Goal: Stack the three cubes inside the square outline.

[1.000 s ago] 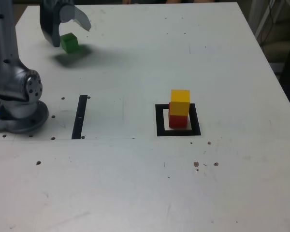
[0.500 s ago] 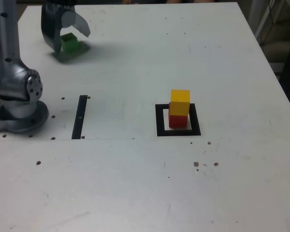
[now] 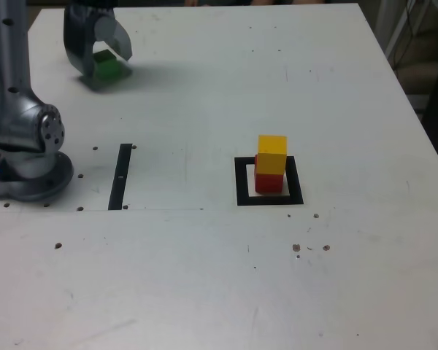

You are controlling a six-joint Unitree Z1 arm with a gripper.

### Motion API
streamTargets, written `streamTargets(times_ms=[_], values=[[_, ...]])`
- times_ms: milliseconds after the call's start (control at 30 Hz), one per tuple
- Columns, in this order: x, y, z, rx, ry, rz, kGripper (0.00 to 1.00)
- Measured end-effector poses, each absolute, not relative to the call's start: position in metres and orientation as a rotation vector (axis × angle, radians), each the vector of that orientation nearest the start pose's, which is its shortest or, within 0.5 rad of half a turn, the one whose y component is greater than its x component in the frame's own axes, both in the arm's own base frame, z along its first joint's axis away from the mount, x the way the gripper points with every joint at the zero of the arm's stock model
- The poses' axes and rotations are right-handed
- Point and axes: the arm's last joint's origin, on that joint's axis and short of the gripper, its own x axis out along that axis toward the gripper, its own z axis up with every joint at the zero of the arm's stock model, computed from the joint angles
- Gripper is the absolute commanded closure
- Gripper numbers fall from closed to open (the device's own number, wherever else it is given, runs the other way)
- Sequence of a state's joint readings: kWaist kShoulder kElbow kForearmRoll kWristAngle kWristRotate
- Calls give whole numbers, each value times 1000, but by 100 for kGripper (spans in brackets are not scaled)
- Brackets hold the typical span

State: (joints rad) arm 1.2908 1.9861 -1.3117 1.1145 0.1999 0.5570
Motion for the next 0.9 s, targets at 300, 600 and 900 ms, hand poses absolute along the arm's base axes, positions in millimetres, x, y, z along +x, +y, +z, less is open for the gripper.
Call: streamTargets(times_ms=[300, 600, 900], values=[[79, 311, 215, -624, 1790, 528, 76], [79, 309, 214, -630, 1791, 522, 76], [79, 307, 220, -627, 1788, 517, 76]])
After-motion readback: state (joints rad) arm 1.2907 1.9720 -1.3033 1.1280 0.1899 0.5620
